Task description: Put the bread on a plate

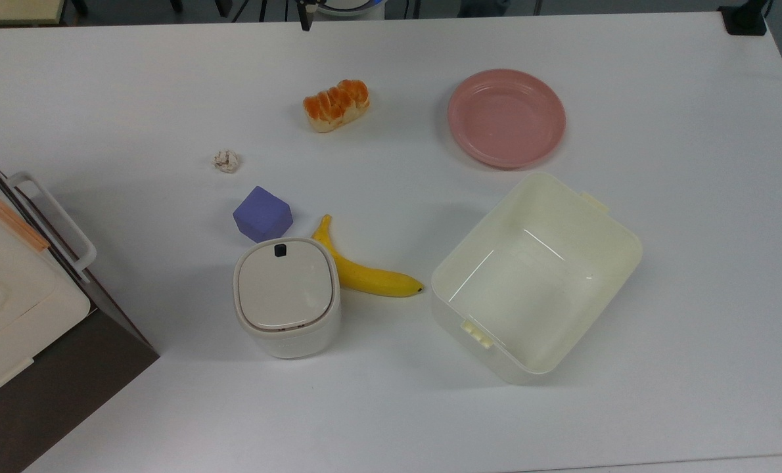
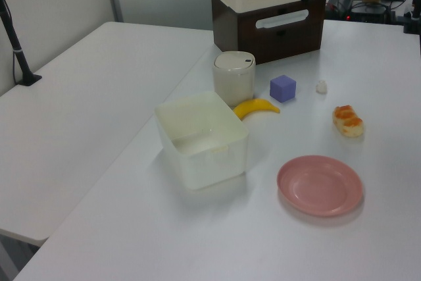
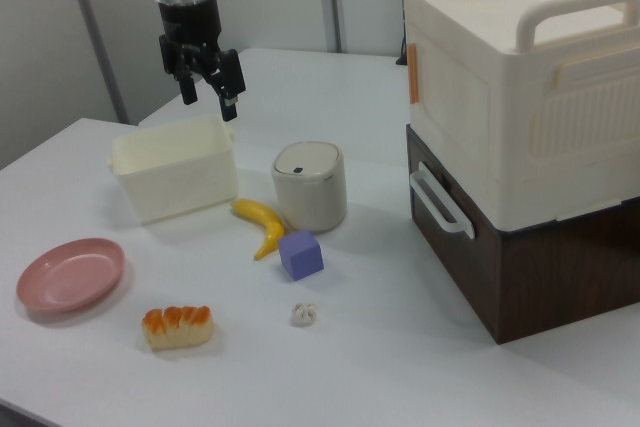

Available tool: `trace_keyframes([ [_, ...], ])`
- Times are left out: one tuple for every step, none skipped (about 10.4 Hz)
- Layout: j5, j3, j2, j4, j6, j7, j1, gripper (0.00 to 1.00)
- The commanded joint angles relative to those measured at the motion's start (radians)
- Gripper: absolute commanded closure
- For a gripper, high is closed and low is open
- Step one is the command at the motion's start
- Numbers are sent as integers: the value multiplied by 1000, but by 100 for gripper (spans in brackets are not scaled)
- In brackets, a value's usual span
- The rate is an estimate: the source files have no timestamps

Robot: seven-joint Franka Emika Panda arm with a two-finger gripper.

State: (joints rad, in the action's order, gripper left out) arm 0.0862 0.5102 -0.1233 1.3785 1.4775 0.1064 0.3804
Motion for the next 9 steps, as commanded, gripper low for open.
trace_keyframes([
  [35,-4,49,21,18,-16,-4,0],
  [47,-7,41,27,30,-14,-3,0],
  [44,0,16,21,71,-14,-20,0],
  [49,10,30,22,69,-25,-23,0],
  [47,10,27,25,82,-25,-28,0],
  [50,10,27,27,99,-25,-37,0],
  [49,8,31,31,90,-25,-37,0],
  [44,7,24,36,104,-24,-37,0],
  [40,5,24,43,102,-25,-32,0],
])
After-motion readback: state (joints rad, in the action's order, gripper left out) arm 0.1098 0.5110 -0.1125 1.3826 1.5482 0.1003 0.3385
